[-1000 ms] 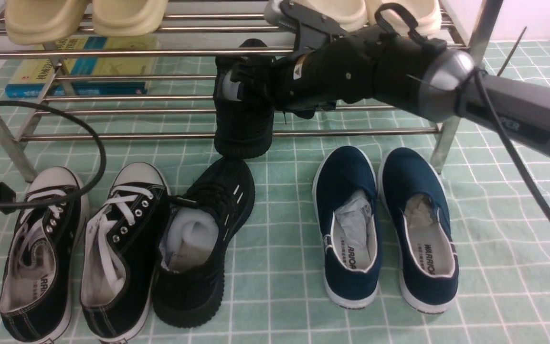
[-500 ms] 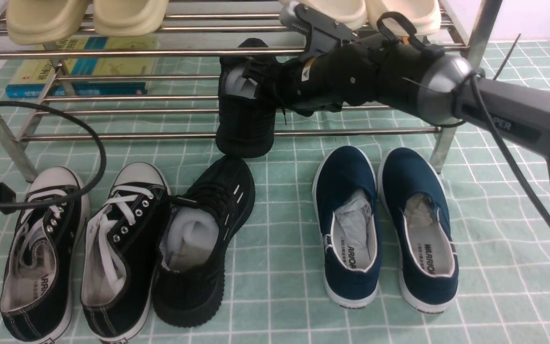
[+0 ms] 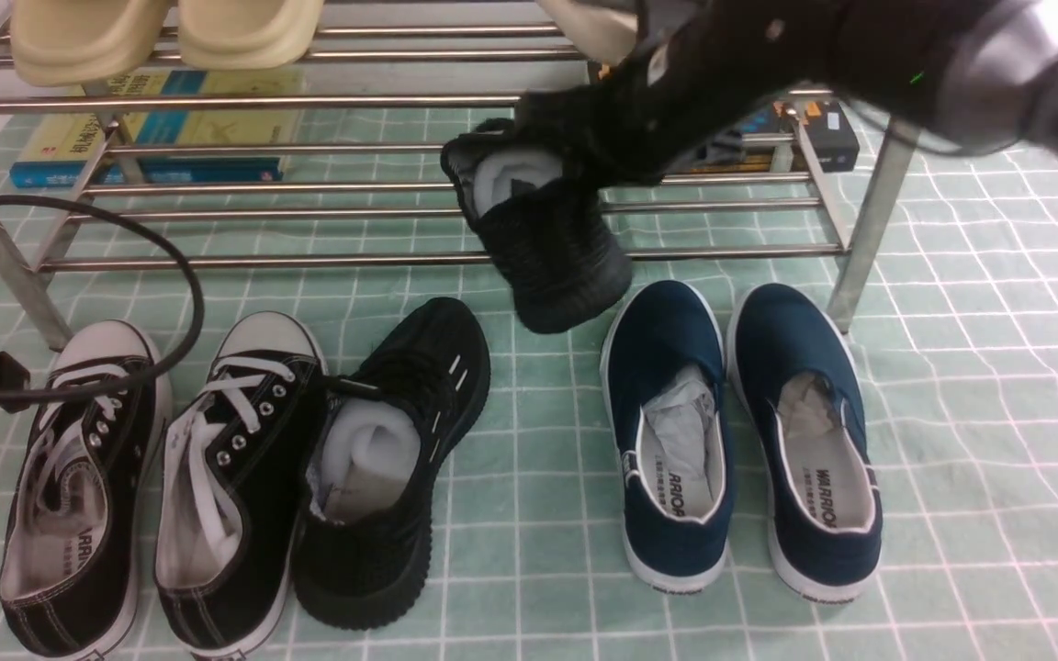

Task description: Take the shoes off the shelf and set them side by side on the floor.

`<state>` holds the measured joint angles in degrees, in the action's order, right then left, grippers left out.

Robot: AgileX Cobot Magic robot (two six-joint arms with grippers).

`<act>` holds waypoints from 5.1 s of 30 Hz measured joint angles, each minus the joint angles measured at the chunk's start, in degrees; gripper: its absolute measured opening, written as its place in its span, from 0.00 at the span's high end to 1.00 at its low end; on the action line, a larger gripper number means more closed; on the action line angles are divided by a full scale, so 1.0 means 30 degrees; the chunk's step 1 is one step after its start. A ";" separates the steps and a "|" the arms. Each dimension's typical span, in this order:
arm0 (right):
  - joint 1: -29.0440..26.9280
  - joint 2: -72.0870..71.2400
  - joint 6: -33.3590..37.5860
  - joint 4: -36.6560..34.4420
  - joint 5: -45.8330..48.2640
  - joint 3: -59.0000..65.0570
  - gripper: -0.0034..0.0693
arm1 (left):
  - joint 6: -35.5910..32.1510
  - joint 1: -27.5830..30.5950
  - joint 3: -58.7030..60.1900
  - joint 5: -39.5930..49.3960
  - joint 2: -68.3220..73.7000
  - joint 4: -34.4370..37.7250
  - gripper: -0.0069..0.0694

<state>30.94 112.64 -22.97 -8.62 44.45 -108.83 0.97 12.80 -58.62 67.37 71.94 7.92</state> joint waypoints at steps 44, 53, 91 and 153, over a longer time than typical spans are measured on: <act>0.1751 -0.2878 -0.7967 0.2695 0.0557 0.6424 0.91 | -0.0126 0.0000 0.0000 0.0295 0.0000 -0.0405 0.79; 0.2486 -0.2280 -0.8826 0.2422 -0.0735 0.6412 0.91 | -0.0126 0.0000 0.0000 0.0295 0.0000 -0.0369 0.79; 0.3620 -0.0662 -0.8318 0.0444 0.4226 0.5555 0.51 | -0.0140 0.0000 0.0000 0.0235 0.0000 -0.0346 0.75; 0.3620 -2.6097 0.5002 0.2429 -0.7167 2.4341 0.96 | -0.0140 0.0000 0.0000 0.0579 0.0000 -0.0990 0.71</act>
<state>41.80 34.35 -7.97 -1.33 22.95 -35.80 0.55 12.80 -58.62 69.10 71.94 4.95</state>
